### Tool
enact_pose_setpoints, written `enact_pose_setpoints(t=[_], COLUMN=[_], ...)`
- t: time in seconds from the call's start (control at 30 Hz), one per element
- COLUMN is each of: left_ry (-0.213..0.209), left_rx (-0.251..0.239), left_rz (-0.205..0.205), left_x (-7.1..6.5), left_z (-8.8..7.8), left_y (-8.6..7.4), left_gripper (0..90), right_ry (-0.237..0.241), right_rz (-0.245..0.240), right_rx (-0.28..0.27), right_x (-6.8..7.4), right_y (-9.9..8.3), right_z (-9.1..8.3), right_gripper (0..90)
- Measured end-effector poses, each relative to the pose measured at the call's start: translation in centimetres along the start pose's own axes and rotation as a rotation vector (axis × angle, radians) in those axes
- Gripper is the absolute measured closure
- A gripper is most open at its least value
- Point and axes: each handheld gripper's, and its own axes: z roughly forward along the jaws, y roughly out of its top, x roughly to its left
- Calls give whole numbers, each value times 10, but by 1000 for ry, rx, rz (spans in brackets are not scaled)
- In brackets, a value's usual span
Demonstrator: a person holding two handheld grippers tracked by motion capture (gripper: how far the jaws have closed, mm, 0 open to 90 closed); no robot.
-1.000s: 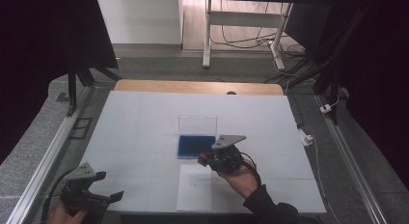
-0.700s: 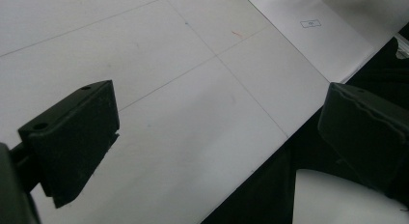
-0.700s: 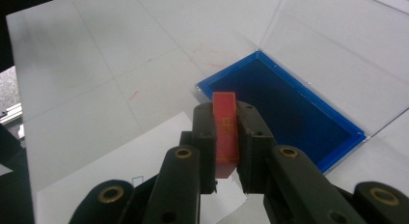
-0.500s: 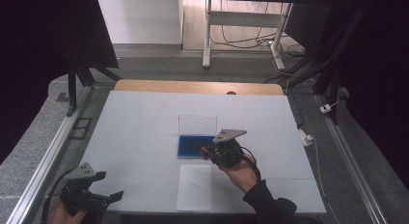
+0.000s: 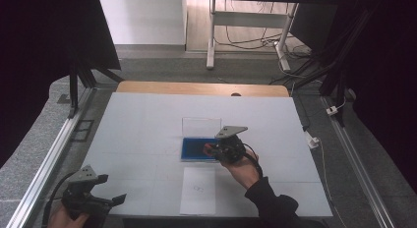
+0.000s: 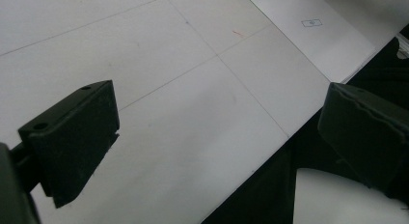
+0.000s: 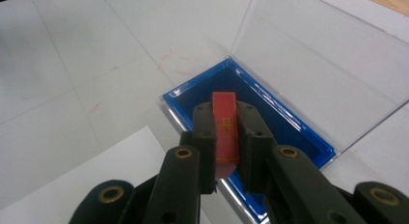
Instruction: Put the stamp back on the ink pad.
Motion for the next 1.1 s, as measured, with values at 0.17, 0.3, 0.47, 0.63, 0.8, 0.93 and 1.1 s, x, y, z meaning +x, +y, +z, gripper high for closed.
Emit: enact_pose_setpoints(t=[0.17,0.3,0.47,0.63,0.8,0.93,1.1], left_ry=[-1,-1,0,-1,-1,0,0], left_rx=[0,0,0,0,0,0,0], left_rz=[-1,-2,-2,-3,-3,-2,-1], left_x=[0,0,0,0,0,0,0], left_z=[0,0,0,0,0,0,0], left_y=[0,0,0,0,0,0,0], left_gripper=[10,11,11,12,12,12,13], right_ry=[-7,-11,-14,-22,-22,-26,-26], right_rz=[-5,0,0,4,5,-2,-12], right_rx=[1,4,11,17,17,29,53], right_x=[-4,-8,-12,-16,-18,-18,-18], right_y=[3,4,6,8,10,10,7], right_z=[7,13,22,29,34,41,49], right_gripper=[790,790,790,790,789,789,789])
